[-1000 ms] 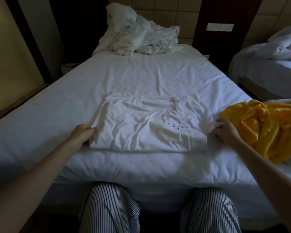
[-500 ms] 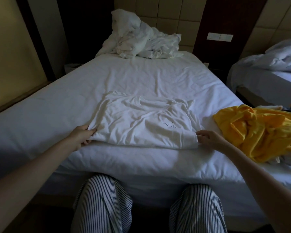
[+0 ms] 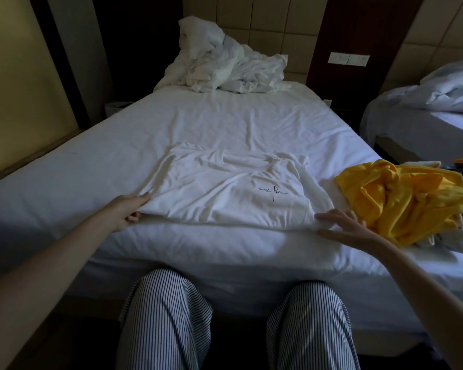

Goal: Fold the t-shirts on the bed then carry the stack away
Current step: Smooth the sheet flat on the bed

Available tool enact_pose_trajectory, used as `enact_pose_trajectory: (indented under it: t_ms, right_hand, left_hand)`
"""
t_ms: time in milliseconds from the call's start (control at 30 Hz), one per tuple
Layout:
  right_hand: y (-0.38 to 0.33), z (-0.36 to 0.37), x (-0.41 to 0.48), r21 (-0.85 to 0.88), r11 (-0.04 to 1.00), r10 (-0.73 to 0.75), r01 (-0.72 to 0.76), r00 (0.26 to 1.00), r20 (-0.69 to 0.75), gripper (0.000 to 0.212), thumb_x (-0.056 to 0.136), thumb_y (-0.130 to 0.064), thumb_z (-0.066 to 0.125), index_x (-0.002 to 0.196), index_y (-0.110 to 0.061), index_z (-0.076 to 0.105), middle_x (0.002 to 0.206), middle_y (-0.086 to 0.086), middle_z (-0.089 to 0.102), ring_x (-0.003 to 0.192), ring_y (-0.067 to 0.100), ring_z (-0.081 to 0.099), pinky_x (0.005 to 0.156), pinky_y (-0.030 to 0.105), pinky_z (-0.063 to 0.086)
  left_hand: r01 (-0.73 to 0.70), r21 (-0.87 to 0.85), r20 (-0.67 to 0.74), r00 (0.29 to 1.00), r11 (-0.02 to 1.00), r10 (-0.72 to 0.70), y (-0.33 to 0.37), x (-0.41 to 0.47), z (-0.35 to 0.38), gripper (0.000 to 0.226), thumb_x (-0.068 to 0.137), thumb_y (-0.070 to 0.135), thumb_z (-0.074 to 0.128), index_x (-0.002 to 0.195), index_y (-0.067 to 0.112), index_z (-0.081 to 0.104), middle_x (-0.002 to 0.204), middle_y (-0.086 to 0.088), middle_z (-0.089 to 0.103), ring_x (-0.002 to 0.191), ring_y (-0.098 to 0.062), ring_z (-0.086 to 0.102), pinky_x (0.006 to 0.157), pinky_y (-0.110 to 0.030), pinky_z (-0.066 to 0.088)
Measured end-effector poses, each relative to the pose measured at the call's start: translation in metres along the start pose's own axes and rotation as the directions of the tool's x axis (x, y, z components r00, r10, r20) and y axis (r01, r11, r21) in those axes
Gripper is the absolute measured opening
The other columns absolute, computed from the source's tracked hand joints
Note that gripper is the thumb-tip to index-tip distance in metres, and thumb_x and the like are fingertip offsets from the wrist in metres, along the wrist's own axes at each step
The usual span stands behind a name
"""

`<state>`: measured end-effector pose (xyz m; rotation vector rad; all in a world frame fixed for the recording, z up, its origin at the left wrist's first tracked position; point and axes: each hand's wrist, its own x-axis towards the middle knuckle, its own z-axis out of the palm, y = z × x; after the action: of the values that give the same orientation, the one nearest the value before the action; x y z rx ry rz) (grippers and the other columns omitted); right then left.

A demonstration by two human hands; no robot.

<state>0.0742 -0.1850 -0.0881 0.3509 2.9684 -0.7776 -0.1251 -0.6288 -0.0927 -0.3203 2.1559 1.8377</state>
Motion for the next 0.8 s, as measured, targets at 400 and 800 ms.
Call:
enact_pose_trajectory:
  t_ms: [400, 800]
  right_hand:
    - [-0.019, 0.017, -0.005, 0.134, 0.966, 0.249, -0.223, 0.942, -0.227, 0.059, 0.086, -0.059, 0.049, 0.047, -0.016, 0.040, 0.051, 0.001, 0.042, 0.061, 0.024, 0.048, 0.070, 0.036, 0.039]
    - [-0.028, 0.032, -0.034, 0.631, 0.765, 0.424, -0.128, 0.838, -0.344, 0.046, 0.082, -0.036, 0.070, 0.054, -0.007, 0.048, 0.054, 0.008, 0.040, 0.053, 0.021, 0.041, 0.053, 0.029, 0.030]
  left_hand:
    - [-0.007, -0.158, -0.033, 0.999, 0.987, 0.002, -0.004, -0.018, -0.006, 0.022, 0.095, -0.001, 0.049, 0.073, 0.004, 0.052, 0.047, -0.005, 0.056, 0.028, 0.001, 0.047, 0.034, -0.011, 0.039]
    - [0.002, -0.305, -0.100, 0.994, 0.952, -0.034, -0.008, -0.025, -0.015, 0.019, 0.089, -0.001, 0.057, 0.073, 0.009, 0.052, 0.066, -0.007, 0.051, 0.043, -0.005, 0.052, 0.032, -0.011, 0.035]
